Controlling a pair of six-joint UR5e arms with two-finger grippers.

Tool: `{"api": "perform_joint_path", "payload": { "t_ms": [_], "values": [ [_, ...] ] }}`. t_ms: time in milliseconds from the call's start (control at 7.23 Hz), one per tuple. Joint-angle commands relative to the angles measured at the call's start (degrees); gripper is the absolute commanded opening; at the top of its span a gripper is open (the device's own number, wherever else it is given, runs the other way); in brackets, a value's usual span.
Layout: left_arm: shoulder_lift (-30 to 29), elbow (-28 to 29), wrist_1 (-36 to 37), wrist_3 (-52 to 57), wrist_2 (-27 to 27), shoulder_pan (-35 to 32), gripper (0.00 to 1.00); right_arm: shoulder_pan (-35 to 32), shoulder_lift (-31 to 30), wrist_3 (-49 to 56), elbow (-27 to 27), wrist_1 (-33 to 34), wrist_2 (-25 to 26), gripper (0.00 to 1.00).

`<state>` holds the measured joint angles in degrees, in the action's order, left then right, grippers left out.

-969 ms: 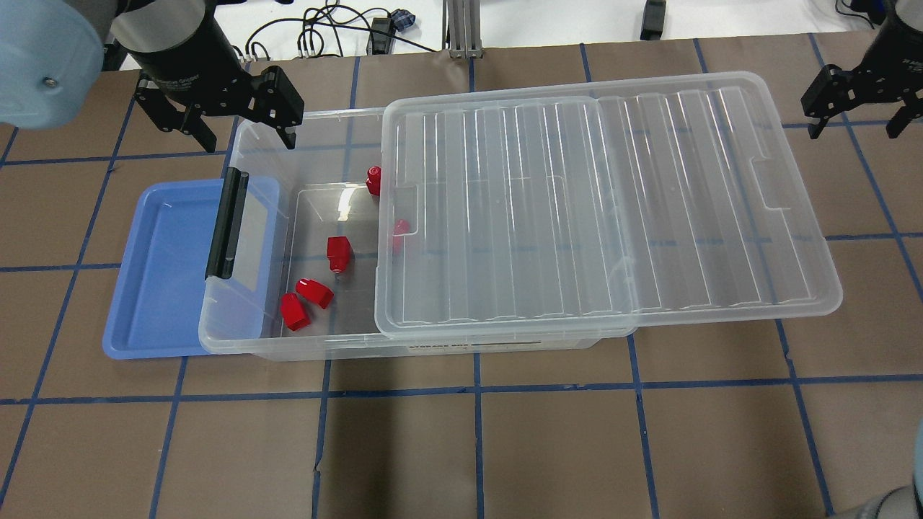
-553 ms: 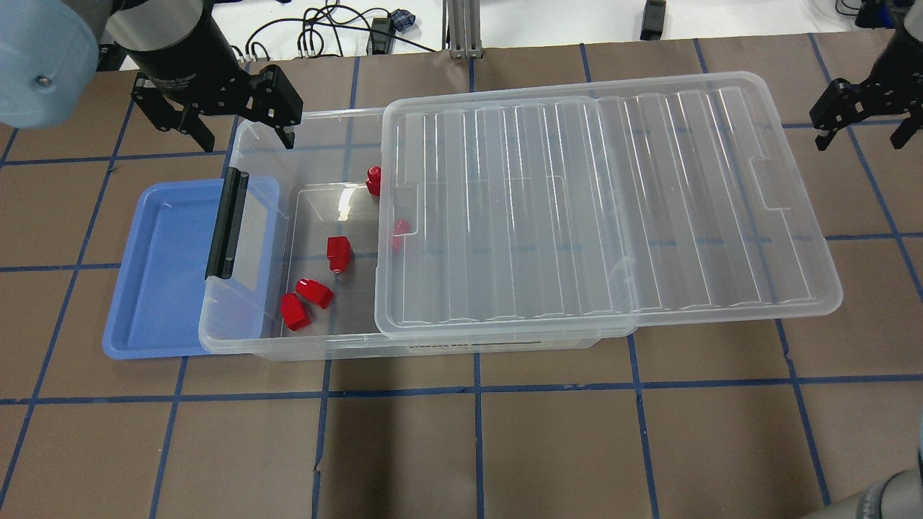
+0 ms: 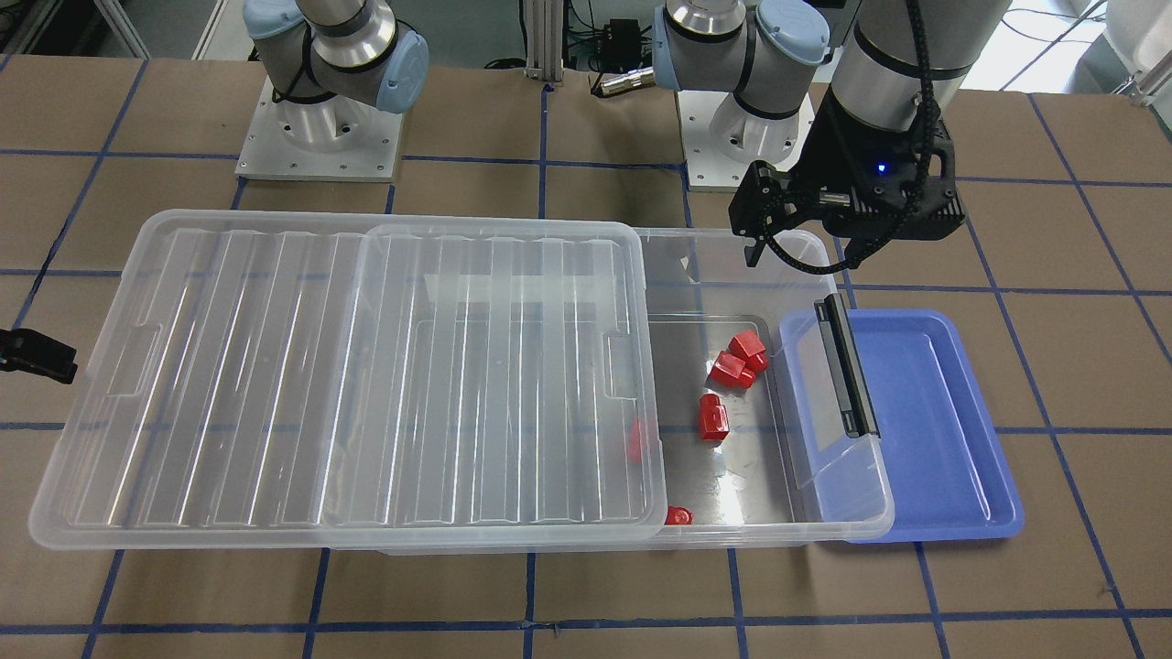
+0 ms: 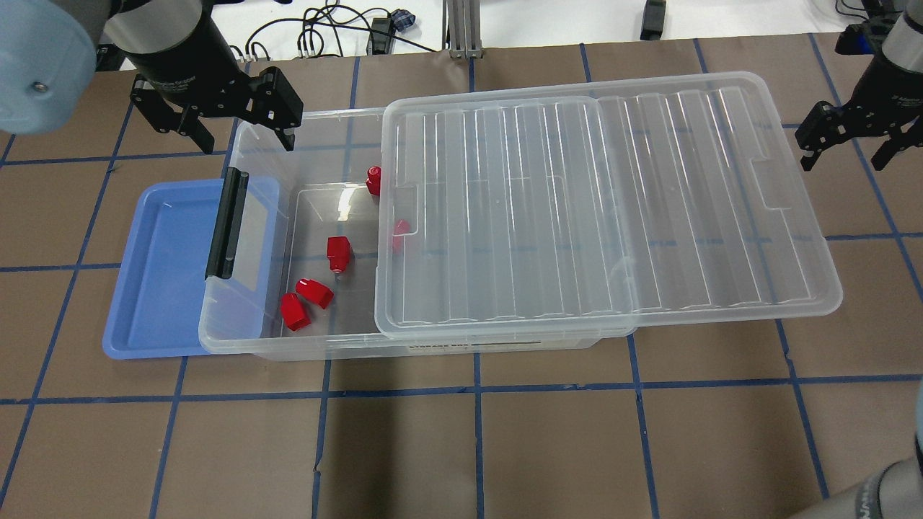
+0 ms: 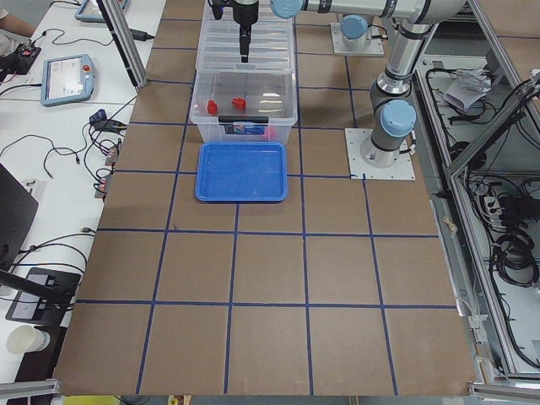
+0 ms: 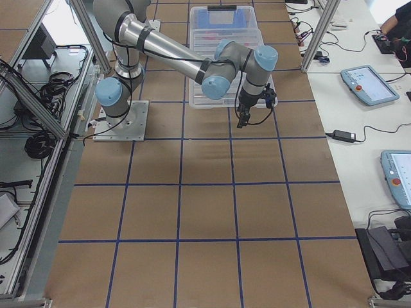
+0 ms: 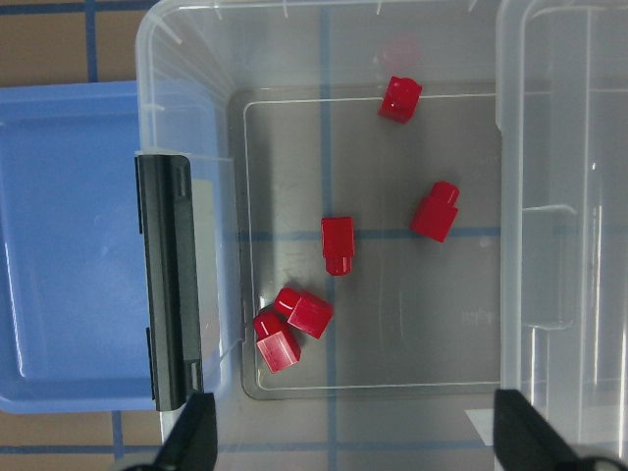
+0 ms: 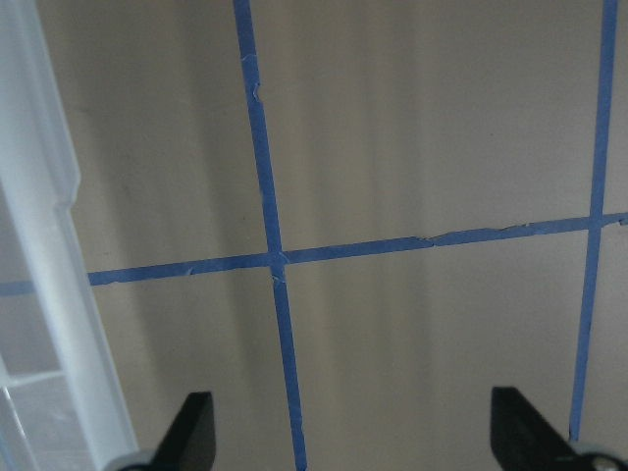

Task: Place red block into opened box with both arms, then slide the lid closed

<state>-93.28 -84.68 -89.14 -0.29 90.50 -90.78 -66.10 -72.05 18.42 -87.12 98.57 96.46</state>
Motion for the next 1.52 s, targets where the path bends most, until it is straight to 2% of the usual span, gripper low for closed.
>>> {"api": "perform_joint_path", "payload": {
  "t_ms": [0,415,692,1384],
  "values": [
    [0.03,-0.14,0.11,0.03,0.11,0.08,1.0,-1.04,-0.11,-0.14,-0.06,-0.05,-0.22,1.0],
    [0.29,-0.22,-0.06,0.03,0.2,0.08,1.0,-5.34,-0.37,-4.17,0.02,-0.14,-0.31,1.0],
    [0.64,-0.14,0.02,-0.06,0.11,0.52,1.0,-9.2,-0.29,-10.48,-0.06,-0.22,-0.31,1.0],
    [0.74,0.38,-0.24,0.03,-0.06,-0.01,1.0,-15.71,-0.02,-22.17,-0.06,-0.22,-4.34,1.0]
  ]
}}
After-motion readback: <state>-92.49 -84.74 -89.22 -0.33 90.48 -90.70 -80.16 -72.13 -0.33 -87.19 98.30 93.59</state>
